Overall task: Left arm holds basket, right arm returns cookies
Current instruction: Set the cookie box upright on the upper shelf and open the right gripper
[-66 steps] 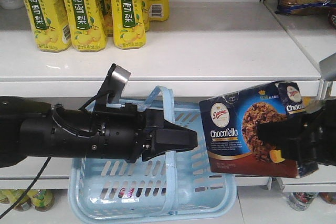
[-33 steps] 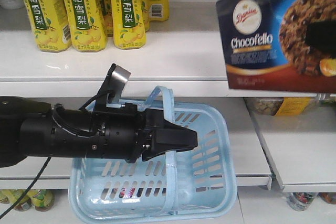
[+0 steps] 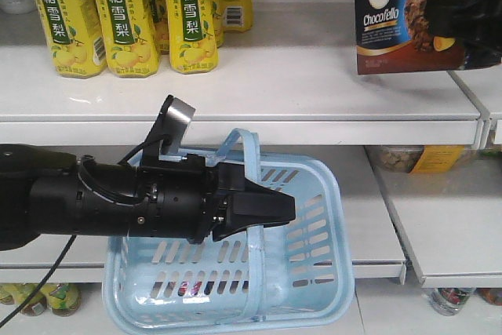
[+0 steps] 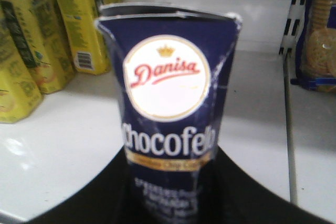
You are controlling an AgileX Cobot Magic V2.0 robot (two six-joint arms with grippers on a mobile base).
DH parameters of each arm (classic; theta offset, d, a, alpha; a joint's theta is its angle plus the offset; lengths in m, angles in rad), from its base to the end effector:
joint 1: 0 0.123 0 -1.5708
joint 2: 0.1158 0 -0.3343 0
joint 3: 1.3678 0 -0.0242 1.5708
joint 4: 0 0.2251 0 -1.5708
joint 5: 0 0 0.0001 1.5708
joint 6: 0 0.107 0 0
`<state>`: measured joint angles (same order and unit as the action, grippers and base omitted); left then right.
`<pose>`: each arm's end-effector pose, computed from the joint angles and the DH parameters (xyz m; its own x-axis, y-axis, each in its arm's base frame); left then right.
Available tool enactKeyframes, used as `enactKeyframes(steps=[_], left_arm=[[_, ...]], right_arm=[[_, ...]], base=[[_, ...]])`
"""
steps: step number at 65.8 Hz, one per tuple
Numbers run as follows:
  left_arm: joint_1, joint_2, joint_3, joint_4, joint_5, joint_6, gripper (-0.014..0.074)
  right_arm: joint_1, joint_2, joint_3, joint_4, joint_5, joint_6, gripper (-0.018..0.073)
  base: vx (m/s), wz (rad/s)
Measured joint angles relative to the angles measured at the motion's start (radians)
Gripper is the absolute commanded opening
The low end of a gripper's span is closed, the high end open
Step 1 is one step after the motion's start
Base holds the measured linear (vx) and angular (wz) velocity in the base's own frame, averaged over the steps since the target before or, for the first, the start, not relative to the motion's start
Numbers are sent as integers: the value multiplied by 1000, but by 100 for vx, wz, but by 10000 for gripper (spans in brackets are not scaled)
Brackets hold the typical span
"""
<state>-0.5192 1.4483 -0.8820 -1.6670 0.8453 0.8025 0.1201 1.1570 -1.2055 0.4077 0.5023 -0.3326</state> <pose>0.1993 -0.2058 0.3491 -0.9313 -0.0759 -0.3562 0.3219 0.2862 -0.9025 0.2168 0.0468 0.4627 -0.3315 -0.0111 -0.9434 -0.2872 0.9536 0.0898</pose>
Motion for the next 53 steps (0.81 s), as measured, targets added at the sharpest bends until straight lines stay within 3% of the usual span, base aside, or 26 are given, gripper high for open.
enactKeyframes(steps=[17,38,47,53], left_arm=[[0,0,0,0,0,0,-3],[0,0,0,0,0,0,-3],[0,0,0,0,0,0,-3],[0,0,0,0,0,0,-3]], right_arm=[[0,123,-10,-46,-110,4,124],[-9,221,-8,-65,-136,4,145],[-9,239,-8,-65,-160,4,210],[-9,242,-9,-65,-162,4,304]], base=[[0,0],[0,0],[0,0],[0,0]])
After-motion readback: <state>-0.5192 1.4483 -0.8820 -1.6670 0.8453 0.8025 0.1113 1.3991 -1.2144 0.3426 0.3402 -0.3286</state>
